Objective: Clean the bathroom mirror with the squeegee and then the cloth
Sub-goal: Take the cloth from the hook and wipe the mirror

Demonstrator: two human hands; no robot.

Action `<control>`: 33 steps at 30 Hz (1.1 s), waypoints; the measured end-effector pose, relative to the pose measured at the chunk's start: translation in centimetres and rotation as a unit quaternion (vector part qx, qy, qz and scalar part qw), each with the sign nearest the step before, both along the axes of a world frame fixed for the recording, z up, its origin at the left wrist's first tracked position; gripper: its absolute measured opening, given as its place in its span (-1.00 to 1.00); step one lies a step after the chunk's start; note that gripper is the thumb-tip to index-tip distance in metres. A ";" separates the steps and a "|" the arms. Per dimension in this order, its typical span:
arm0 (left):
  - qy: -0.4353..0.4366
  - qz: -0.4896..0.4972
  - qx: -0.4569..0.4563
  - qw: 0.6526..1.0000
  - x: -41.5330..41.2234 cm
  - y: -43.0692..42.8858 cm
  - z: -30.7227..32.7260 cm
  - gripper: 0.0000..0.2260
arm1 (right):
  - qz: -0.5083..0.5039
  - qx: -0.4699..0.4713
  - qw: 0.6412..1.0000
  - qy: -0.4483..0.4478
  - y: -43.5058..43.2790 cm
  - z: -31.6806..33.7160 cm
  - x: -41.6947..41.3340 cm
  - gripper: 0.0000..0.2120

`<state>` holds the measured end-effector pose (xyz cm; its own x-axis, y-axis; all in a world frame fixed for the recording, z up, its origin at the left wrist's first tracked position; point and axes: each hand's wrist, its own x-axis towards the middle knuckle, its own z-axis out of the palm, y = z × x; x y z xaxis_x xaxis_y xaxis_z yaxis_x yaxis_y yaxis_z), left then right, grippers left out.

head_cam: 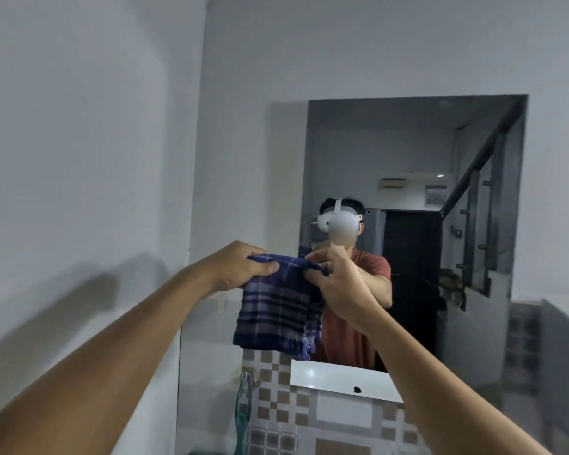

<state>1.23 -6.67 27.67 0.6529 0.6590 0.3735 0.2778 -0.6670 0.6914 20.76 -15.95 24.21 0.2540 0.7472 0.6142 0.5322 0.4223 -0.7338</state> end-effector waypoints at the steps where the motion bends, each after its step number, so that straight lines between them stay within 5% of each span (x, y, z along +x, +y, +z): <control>1: -0.010 0.000 -0.005 1.000 0.9 -0.5 0.5 -0.84 | -0.031 0.017 0.999 0.006 -0.9 0.3 0.4 -0.83; 5: -0.050 0.008 0.029 0.998 5.0 -2.5 3.0 -0.90 | -0.203 0.111 0.972 -0.026 -2.9 1.1 2.0 -0.90; 9: -0.052 -0.012 0.071 0.996 8.5 -4.3 6.5 -0.89 | -0.256 0.170 0.951 -0.040 -3.2 1.2 3.2 -0.94; 17: -0.074 -0.052 0.078 0.993 12.8 -6.1 12.1 -0.89 | -0.299 0.085 0.943 -0.119 -2.9 3.2 3.2 -0.26; 19: -0.095 -0.068 0.061 0.991 13.5 -5.9 13.1 -0.80 | -0.315 0.104 0.935 -0.125 -2.0 4.1 3.7 -0.24; 22: -0.100 -0.073 0.086 0.989 13.9 -5.6 14.5 -0.95 | -0.316 0.169 0.924 -0.130 0.0 5.8 5.3 -0.34; 25: -0.221 -0.048 0.085 0.970 14.5 -4.1 14.5 -0.85 | -0.328 0.218 0.910 -0.132 1.6 7.9 7.0 -0.28; 27: -0.343 0.066 0.140 0.927 15.0 -2.4 12.2 -0.76 | -0.345 0.223 0.898 -0.157 2.3 9.5 7.9 -0.19; 29: -0.362 0.178 0.242 0.882 15.4 -0.7 7.8 -0.77 | -0.368 0.222 0.881 -0.197 2.8 11.3 8.6 -0.16; 33: -0.198 0.202 0.439 0.853 16.6 2.6 0.4 -0.66 | -0.421 0.206 0.838 -0.279 4.1 15.4 8.5 -0.17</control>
<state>17.81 -4.11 28.04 0.1462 0.1525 0.9774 0.4678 -0.8812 0.0675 29.27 -11.81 39.57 0.1718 0.1430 0.9747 0.9806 -0.1195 -0.1553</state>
